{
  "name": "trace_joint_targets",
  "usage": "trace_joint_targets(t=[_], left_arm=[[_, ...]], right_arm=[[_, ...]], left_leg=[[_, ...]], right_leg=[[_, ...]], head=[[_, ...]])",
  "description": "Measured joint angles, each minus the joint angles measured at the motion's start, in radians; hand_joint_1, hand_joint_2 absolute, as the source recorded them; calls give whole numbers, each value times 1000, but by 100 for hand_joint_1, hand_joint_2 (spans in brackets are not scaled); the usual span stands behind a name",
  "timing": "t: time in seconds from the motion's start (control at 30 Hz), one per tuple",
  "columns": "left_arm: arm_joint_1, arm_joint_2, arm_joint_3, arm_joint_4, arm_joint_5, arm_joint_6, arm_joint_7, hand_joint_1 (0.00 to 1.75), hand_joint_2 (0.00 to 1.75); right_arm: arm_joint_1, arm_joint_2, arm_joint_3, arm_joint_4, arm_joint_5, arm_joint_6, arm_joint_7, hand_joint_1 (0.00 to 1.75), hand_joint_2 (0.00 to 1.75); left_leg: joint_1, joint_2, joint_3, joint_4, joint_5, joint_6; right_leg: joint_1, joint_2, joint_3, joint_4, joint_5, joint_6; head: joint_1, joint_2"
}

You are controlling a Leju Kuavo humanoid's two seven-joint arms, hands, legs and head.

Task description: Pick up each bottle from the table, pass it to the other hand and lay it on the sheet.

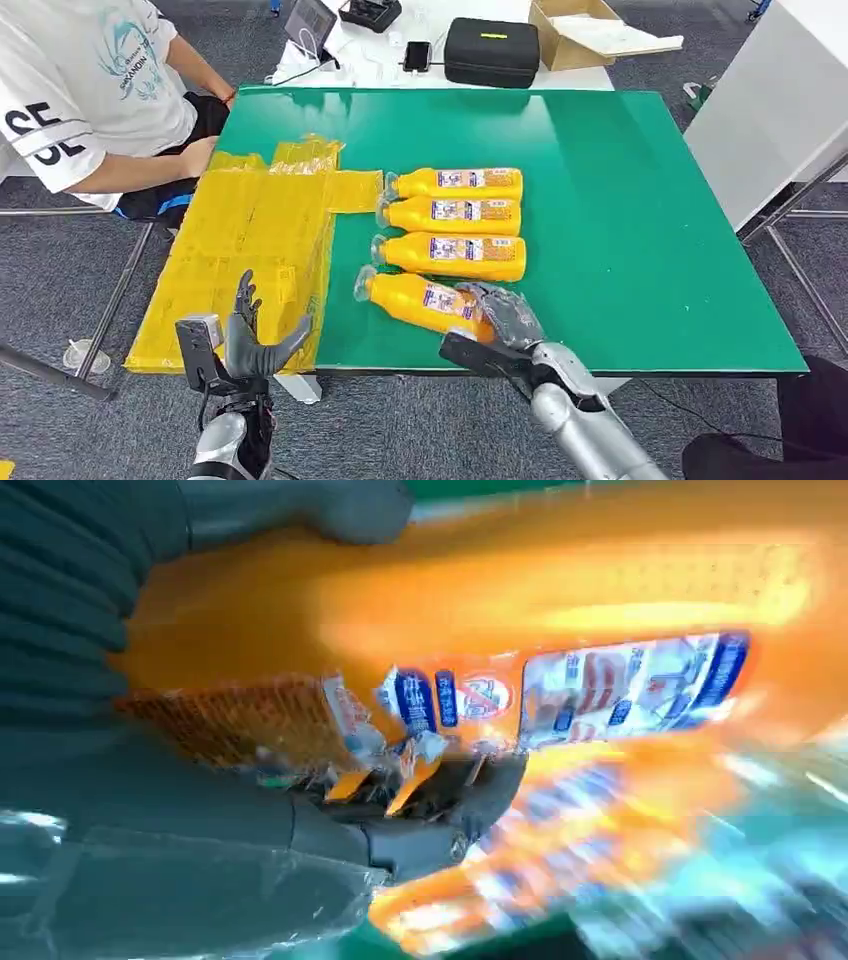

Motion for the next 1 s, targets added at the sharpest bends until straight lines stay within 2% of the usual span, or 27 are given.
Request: trace_joint_targets(t=[0.13,0.2,0.4,0.63,0.8,1.0], left_arm=[[3,-3,-23,-21,80,-43,10,0,175],[3,-3,-37,-34,108,-62,18,0,175],[3,-3,-58,-57,124,-70,23,0,175],[3,-3,-83,-90,234,-147,57,0,175],[9,3,-116,-136,348,-272,95,0,175],[8,15,-160,-172,416,-419,130,0,175]], right_arm=[[53,87,-55,-116,-61,-241,-183,175,175],[61,118,-83,-164,-82,-303,-229,175,175],[87,162,-122,-231,-98,-313,-246,175,175],[120,210,-192,-278,-120,-436,-395,175,175],[139,244,-265,-279,-232,-411,-451,175,175],[142,256,-250,-201,-320,-369,-457,175,175]], left_leg=[[2,0,-3,0,1,-1],[2,0,-3,0,1,-1],[1,0,-4,0,0,0],[1,0,-4,0,0,0],[1,0,-5,0,0,-1],[1,0,-4,0,0,0]], right_leg=[[2,0,-4,0,0,0],[2,0,-4,0,0,-1],[1,0,-5,0,0,0],[1,0,-5,0,0,0],[1,0,-5,0,-1,-1],[1,0,-5,0,-1,-1]], head=[[0,0],[0,0],[0,0],[0,0],[0,0],[0,0]])
